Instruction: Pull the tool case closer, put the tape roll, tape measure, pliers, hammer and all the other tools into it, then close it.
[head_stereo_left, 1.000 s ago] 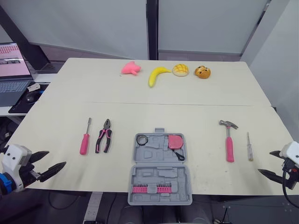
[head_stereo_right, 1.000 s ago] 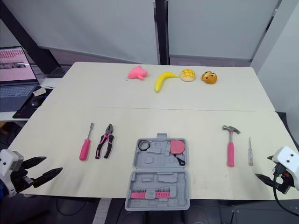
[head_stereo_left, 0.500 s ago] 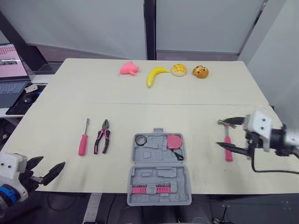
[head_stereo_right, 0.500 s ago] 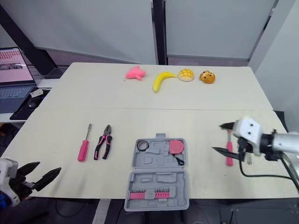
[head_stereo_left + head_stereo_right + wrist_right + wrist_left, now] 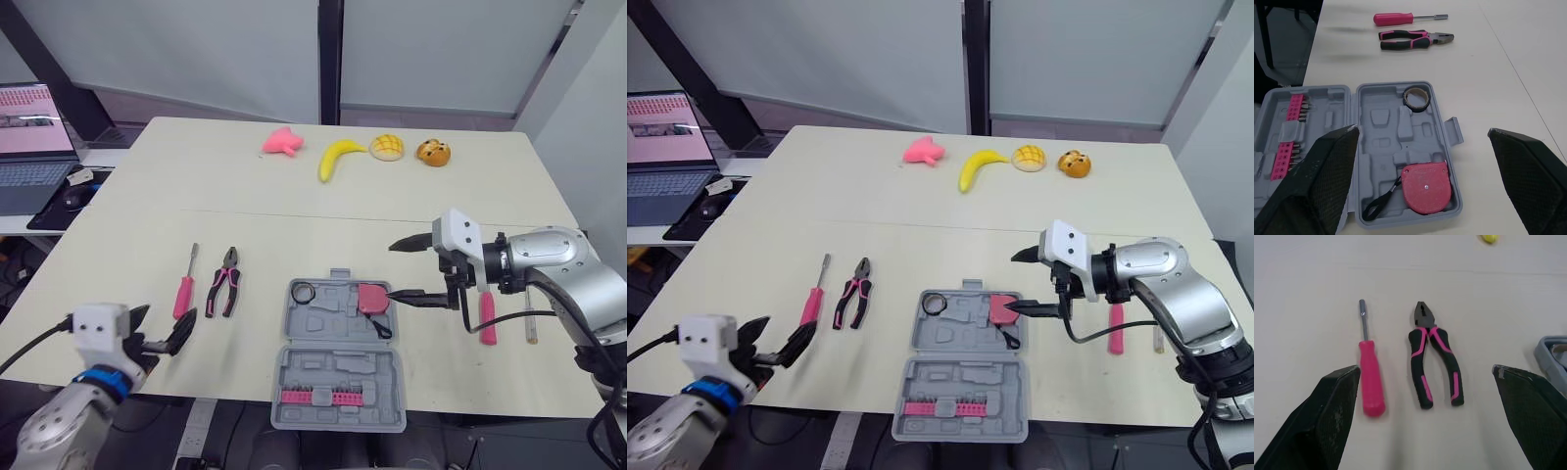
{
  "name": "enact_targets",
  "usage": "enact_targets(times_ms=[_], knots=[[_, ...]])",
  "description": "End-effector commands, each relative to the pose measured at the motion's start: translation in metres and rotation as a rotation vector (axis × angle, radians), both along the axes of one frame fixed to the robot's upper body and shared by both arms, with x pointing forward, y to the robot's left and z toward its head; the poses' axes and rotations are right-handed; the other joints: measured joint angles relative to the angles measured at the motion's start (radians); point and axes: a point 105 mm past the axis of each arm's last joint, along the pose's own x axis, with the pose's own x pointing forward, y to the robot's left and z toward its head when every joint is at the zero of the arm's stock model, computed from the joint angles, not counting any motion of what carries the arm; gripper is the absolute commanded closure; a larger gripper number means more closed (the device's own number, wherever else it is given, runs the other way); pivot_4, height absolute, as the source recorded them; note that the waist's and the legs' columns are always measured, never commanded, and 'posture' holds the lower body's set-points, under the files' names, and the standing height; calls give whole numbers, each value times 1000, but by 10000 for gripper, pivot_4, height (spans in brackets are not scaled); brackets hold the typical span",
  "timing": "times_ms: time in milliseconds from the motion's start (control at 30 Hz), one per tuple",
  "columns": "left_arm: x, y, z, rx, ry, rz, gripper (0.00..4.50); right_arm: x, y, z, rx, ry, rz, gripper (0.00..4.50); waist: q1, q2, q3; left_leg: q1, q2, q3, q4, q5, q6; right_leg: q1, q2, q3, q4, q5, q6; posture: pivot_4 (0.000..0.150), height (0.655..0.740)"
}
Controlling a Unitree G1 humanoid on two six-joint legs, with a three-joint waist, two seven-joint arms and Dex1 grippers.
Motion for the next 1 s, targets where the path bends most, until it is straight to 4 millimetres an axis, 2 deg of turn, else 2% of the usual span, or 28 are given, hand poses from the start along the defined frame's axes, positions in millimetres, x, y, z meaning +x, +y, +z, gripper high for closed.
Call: enact_targets(times_ms=[33,267,500,700,900,1000], knots=[[18,-3,-6,30,19,69,0,-2,1,4,-4,-39,8,169,-1,0,0,0,0,0,0,0,0,0,0,0,0,0,0,1500,7400],[62,-13,-22,6,95,122,0,-3,3,1,-13,-41,12,169,-2,0,0,-1,0,0,0,0,0,-1,0,0,0,0,1,1500,7400],[86,-20,-45,8,227,106,0,-4,5,-2,-19,-44,16,169,-5,0,0,-1,-1,-1,0,0,0,-1,0,-1,0,1,1,1500,7400],[99,-24,-57,31,290,104,0,-5,6,-4,-23,-43,17,169,-4,0,0,-2,-1,-1,0,0,0,-2,0,-1,0,1,1,1500,7400],[100,-24,-63,26,337,94,0,-8,4,-4,-30,-41,12,169,-4,0,0,-2,-1,-1,0,1,-2,-1,0,-1,0,1,1,1500,7400],[97,-23,-66,26,360,85,5911,-9,2,-4,-33,-41,8,0,-4,0,0,-2,-1,-1,0,1,-2,-1,0,-1,0,1,1,1500,7400]])
